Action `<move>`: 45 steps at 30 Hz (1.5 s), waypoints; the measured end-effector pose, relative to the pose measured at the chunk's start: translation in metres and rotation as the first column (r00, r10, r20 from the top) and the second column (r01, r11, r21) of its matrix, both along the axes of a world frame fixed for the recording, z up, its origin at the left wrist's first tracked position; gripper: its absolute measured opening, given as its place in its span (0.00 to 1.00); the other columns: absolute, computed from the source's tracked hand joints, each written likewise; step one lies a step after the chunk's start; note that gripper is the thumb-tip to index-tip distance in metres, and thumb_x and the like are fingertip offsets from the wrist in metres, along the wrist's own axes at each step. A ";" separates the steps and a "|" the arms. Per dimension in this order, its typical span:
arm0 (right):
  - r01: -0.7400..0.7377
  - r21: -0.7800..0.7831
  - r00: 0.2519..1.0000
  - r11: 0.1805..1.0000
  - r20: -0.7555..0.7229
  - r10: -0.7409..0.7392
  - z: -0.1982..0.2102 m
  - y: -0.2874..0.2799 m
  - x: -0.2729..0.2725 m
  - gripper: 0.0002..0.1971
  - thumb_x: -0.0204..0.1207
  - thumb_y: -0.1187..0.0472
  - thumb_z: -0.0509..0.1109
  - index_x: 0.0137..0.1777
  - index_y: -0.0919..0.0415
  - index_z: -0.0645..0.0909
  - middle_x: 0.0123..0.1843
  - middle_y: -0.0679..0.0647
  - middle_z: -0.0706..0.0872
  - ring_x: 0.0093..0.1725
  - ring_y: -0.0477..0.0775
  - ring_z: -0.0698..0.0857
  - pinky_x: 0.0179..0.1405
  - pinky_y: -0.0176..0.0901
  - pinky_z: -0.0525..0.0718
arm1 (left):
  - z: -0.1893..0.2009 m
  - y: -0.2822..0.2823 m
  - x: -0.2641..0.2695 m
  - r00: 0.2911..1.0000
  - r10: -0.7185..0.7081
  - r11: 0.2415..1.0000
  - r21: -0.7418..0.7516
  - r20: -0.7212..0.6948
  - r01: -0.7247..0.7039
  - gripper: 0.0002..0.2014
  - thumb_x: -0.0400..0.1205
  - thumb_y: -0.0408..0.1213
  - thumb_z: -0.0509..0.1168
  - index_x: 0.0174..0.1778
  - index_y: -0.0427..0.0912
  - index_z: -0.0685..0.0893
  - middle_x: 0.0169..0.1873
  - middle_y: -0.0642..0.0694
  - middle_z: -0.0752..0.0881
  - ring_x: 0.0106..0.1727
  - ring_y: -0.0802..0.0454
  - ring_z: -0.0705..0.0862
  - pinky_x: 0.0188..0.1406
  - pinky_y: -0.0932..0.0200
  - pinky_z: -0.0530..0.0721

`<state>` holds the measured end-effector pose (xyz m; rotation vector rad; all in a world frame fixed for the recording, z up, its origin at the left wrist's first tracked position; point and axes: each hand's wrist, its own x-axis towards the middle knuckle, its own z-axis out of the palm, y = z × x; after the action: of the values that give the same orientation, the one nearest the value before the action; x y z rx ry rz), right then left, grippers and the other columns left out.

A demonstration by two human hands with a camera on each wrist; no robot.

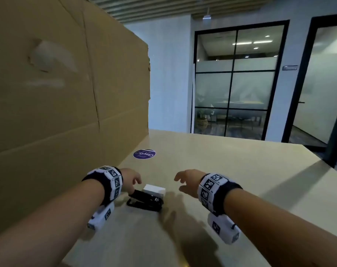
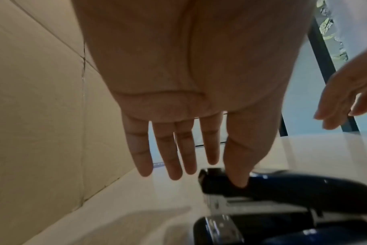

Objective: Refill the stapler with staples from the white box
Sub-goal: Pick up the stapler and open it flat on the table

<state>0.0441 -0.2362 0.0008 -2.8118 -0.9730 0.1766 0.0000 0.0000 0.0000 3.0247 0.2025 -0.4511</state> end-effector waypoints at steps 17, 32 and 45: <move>-0.004 -0.128 0.986 0.992 -0.166 -0.018 -0.037 -0.014 -0.024 0.23 0.77 0.55 0.67 0.73 0.50 0.71 0.69 0.53 0.82 0.65 0.58 0.82 0.66 0.53 0.82 | -0.015 -0.062 0.000 0.979 -0.204 0.979 0.025 -0.005 0.204 0.17 0.77 0.38 0.70 0.63 0.45 0.84 0.61 0.44 0.85 0.61 0.45 0.83 0.52 0.59 0.77; 0.259 -0.101 0.960 0.960 -0.082 -0.268 -0.042 -0.120 -0.015 0.17 0.76 0.58 0.69 0.65 0.54 0.78 0.63 0.56 0.85 0.62 0.58 0.83 0.59 0.48 0.80 | -0.013 -0.185 0.003 0.882 -0.471 0.882 0.027 0.005 0.471 0.30 0.75 0.55 0.70 0.71 0.48 0.75 0.58 0.47 0.86 0.57 0.47 0.84 0.57 0.50 0.83; 0.341 -0.049 0.912 0.939 -0.223 -0.343 -0.045 -0.176 -0.031 0.09 0.71 0.63 0.65 0.42 0.51 0.86 0.46 0.54 0.90 0.46 0.57 0.87 0.57 0.50 0.86 | -0.014 -0.255 0.003 0.688 -0.725 0.688 -0.033 0.008 0.725 0.21 0.75 0.42 0.72 0.64 0.53 0.81 0.39 0.54 0.81 0.42 0.52 0.79 0.45 0.52 0.80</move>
<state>0.0133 -0.4126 -0.0438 -2.8308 -0.4203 0.4468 0.0026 -0.2546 -0.0143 2.9366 -1.0443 -0.4863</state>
